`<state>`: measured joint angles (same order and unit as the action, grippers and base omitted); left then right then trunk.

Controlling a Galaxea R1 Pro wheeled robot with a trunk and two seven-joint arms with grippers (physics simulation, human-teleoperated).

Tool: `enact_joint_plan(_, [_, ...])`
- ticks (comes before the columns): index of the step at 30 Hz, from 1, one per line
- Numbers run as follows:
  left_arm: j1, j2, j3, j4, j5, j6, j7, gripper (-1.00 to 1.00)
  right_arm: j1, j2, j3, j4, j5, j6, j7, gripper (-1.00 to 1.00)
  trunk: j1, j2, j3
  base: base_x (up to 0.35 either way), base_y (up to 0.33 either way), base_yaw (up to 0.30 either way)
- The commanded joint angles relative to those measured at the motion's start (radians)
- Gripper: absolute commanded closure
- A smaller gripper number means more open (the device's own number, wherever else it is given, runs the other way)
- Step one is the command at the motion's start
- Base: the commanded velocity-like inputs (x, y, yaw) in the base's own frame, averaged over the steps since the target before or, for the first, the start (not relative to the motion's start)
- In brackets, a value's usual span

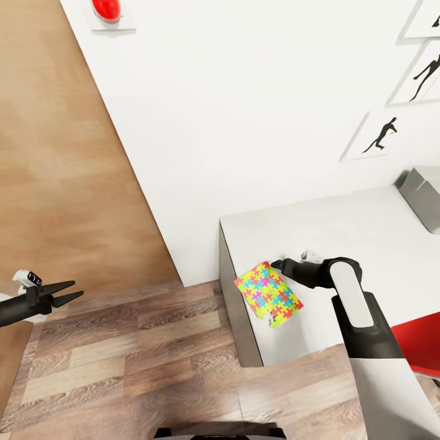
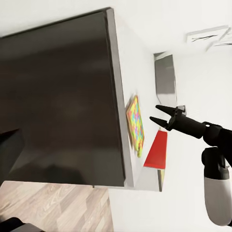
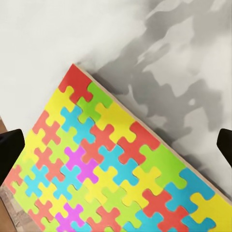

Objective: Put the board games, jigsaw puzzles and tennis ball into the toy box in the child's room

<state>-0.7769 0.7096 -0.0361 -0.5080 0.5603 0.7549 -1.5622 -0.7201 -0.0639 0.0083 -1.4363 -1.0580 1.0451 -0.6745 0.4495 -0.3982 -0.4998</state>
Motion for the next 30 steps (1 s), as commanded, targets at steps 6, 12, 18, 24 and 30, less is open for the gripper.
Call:
enact_joint_plan(6, [-0.001,0.001,-0.004,0.0,0.003,0.011,-0.004,-1.0,-0.001,-0.001,0.0,0.009,-0.01,0.002,-0.01,-1.0,0.001,-0.002,-0.009,-0.002,0.001,0.04])
enact_joint_plan(12, [-0.001,0.001,-0.004,0.0,0.003,0.011,-0.004,-1.0,-0.001,-0.001,0.0,0.012,-0.009,0.002,-0.011,-1.0,0.001,-0.002,-0.015,0.0,0.0,0.04])
enact_joint_plan(18, [-0.001,0.001,-0.004,0.0,0.003,0.011,-0.004,-1.0,-0.001,-0.001,-0.001,0.012,-0.009,0.002,-0.011,-1.0,0.001,-0.002,-0.017,0.0,0.0,0.01])
enact_joint_plan(24, [-0.001,0.001,-0.004,0.0,0.003,0.011,-0.004,-1.0,-0.001,-0.001,-0.001,0.012,-0.009,0.002,-0.011,-1.0,0.001,-0.002,-0.017,0.0,0.0,0.002])
enact_joint_plan(30, [-0.001,0.001,-0.004,0.0,0.003,0.011,-0.004,-1.0,-0.001,0.001,-0.001,0.012,-0.009,0.002,-0.011,-1.0,0.001,-0.002,-0.017,0.0,0.0,0.0])
